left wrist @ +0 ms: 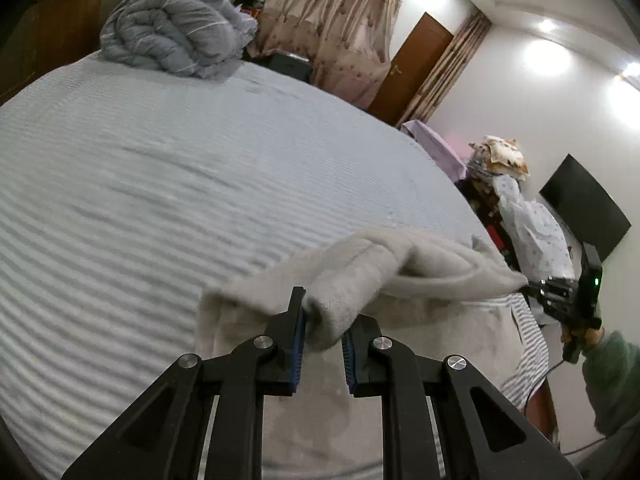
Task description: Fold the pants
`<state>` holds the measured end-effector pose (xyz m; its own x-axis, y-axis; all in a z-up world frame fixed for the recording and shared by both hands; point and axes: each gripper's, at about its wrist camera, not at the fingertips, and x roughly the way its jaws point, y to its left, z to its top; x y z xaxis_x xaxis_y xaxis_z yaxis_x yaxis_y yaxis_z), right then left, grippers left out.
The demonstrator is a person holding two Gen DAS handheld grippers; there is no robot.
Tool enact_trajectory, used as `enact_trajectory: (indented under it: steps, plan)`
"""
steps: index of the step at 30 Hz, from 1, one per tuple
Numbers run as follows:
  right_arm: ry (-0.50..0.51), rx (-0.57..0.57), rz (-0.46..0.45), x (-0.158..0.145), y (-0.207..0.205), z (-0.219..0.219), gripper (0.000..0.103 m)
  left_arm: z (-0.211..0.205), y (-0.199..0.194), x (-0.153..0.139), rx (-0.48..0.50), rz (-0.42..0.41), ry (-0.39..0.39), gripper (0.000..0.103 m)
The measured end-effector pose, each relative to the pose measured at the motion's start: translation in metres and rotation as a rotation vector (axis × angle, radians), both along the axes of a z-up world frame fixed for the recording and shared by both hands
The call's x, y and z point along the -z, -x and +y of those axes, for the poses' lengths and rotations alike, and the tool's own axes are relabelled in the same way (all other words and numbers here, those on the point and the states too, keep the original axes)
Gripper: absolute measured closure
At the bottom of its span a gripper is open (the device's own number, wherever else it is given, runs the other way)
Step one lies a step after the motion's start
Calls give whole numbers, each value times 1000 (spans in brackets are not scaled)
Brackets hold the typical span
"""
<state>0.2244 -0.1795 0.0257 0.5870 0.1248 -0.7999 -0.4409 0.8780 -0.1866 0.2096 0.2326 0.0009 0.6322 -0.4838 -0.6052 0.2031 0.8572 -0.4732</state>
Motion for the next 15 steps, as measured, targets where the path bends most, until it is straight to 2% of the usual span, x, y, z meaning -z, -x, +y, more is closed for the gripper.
enact_trajectory:
  steps: [3,7,12,15]
  plan:
    - [-17,20,53,24,26,-5,97,-1,25,16,-14,50,7,88]
    - [39,15,94,60,53,-2,97,-14,53,44,-21,118,-25,88]
    - [44,56,149,104,59,4,95,-31,73,69,-60,163,-65,88]
    - [24,97,167,119,58,0,89,-31,78,78,-98,199,-66,88]
